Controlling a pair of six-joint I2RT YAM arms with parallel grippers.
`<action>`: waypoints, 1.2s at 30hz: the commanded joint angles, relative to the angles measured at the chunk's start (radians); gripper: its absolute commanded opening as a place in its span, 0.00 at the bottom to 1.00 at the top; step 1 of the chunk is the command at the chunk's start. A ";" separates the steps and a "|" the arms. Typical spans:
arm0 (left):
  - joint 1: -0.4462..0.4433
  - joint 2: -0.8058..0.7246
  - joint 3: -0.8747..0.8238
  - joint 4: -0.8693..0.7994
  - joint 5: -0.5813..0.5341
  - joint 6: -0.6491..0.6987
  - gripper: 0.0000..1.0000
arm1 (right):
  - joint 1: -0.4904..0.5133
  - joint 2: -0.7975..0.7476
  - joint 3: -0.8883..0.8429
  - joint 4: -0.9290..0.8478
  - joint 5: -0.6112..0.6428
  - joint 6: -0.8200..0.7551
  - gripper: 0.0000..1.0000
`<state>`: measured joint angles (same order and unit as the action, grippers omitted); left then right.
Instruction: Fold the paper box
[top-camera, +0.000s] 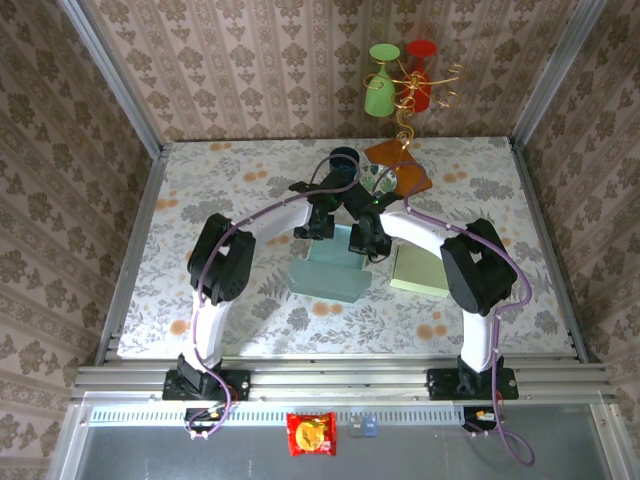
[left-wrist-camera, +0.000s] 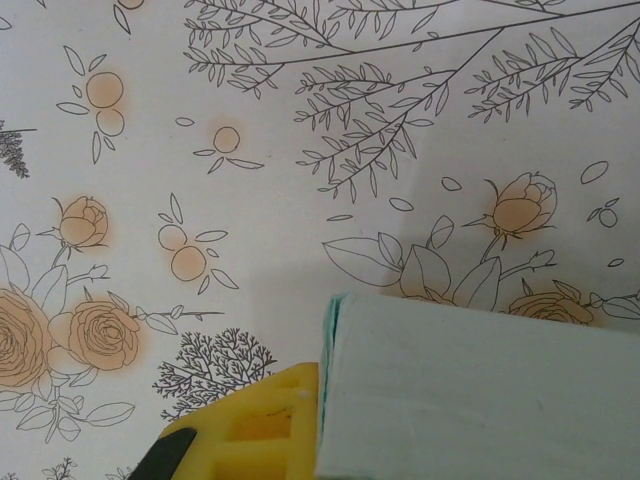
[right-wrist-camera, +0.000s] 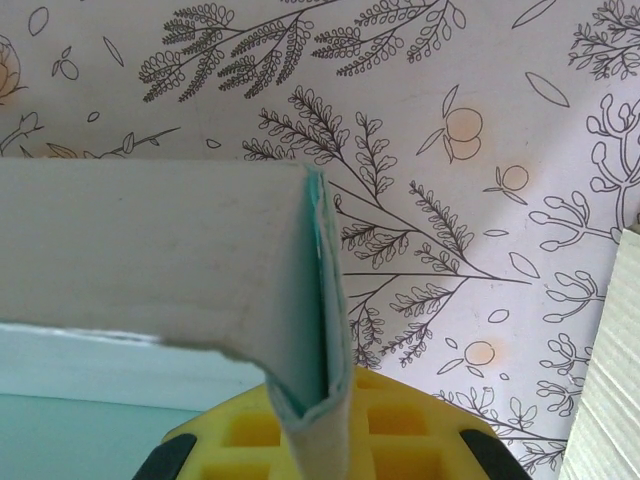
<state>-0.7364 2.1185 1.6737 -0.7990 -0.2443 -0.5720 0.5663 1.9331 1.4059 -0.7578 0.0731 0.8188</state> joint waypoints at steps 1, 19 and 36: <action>-0.132 0.035 -0.006 -0.055 -0.253 -0.055 0.00 | 0.026 0.028 0.008 -0.045 0.066 0.046 0.00; -0.133 -0.188 -0.084 0.116 -0.007 0.081 0.46 | 0.020 0.061 0.036 -0.067 0.038 0.132 0.00; -0.078 -0.373 -0.119 0.139 0.025 0.055 0.43 | -0.027 -0.011 -0.053 -0.051 -0.034 0.308 0.00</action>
<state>-0.8288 1.8240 1.5661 -0.6804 -0.2279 -0.5186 0.5518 1.9423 1.3983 -0.8047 0.0643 1.0416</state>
